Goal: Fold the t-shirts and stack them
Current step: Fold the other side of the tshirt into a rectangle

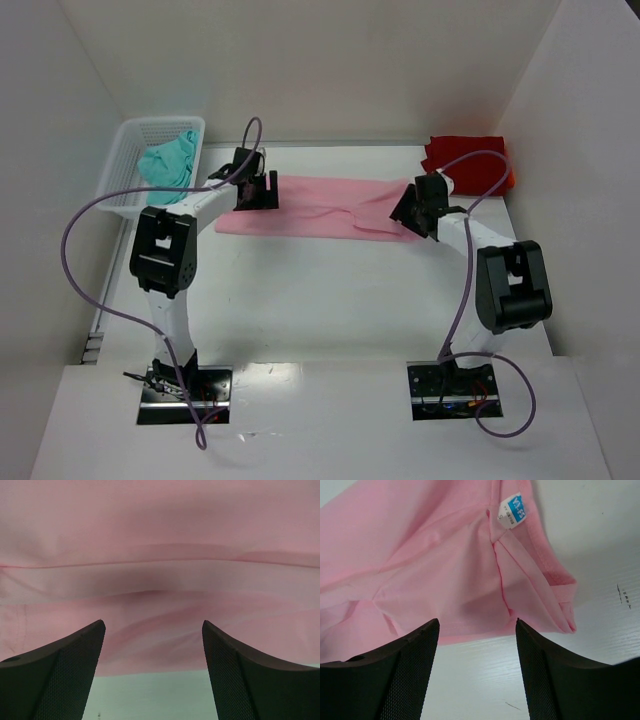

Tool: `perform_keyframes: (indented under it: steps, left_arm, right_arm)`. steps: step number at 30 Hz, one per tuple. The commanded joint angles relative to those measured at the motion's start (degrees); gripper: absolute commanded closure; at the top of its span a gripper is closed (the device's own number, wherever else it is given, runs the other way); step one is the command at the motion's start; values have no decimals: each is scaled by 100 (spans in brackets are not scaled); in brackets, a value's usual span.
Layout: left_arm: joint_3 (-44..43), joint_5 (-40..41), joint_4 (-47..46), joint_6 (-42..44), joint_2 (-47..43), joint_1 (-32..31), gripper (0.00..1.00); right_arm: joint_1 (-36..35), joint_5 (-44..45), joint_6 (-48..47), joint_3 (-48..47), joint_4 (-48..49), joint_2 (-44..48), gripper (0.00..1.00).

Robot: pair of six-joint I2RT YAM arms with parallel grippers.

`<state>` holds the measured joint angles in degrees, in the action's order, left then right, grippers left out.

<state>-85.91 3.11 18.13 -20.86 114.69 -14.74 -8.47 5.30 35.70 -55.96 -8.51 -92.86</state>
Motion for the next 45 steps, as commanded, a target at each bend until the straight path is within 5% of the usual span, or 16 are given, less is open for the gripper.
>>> perform_keyframes:
  steps: [1,7,10,14,18,23,45]
  left_arm:
    - [30,584,15,144,245,-2,14]
    - [-31,849,77,197,387,-2,14]
    - [-83,901,77,197,501,-2,14]
    - [-198,1121,24,197,563,-2,14]
    - [-251,1331,24,197,677,-2,13]
    - [-251,1332,85,197,739,-2,11]
    - [-374,1166,314,144,844,-2,7]
  right_arm:
    - [30,6,-125,-204,201,-206,32]
    - [30,6,-125,-380,262,-549,32]
    - [30,-55,-125,-512,262,-724,40]
    - [30,-55,-125,-626,315,-786,53]
    - [30,-55,-125,-688,315,-892,79]
    - [30,-55,-125,-872,368,-1014,95]
    - [249,-371,-178,-3701,122,-2578,90]
